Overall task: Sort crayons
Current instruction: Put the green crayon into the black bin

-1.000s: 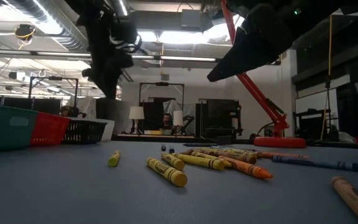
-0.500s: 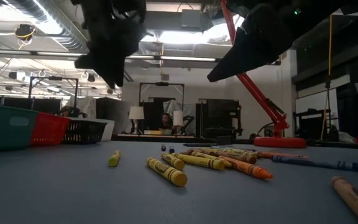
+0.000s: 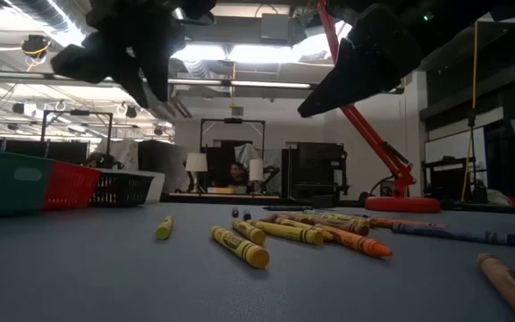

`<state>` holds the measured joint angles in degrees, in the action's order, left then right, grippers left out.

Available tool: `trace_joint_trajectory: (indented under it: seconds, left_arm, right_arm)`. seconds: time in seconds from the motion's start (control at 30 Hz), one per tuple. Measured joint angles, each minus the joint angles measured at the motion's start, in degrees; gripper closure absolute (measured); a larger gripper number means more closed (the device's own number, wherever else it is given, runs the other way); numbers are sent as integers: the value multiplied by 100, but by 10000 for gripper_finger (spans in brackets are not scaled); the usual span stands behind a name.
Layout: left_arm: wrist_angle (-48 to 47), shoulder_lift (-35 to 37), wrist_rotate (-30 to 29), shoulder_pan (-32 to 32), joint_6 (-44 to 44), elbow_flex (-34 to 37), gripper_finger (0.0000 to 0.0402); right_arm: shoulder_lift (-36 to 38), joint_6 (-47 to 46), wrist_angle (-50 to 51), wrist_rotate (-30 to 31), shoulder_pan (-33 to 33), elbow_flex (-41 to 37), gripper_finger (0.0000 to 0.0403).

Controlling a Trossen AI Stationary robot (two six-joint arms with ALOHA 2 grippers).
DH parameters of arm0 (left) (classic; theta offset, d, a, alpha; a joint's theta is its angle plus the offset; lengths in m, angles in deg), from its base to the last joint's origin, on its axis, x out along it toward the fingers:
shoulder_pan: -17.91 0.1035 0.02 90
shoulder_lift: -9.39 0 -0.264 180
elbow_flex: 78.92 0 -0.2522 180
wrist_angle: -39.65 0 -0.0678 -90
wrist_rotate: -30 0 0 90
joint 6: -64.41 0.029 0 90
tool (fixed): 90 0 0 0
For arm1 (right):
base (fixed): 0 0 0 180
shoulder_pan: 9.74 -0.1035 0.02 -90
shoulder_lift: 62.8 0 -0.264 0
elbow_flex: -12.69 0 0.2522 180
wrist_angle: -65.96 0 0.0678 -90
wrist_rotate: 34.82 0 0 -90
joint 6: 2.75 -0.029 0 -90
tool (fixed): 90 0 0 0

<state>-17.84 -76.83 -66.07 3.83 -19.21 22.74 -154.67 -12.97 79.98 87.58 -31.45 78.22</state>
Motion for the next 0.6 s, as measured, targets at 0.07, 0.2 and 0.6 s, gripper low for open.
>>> trace_joint_trajectory:
  seconds: [0.07,0.2,0.6]
  left_arm:
    - [330,-162,-21,-178,-313,0,310]
    - [956,-554,-19,-434,-700,0,310]
    - [1478,-1488,121,-628,-1227,0,310]
  right_arm:
    - [0,1,-28,-1,0,0,253]
    - [0,1,-21,-4,0,0,253]
    - [0,0,-17,-2,0,0,253]
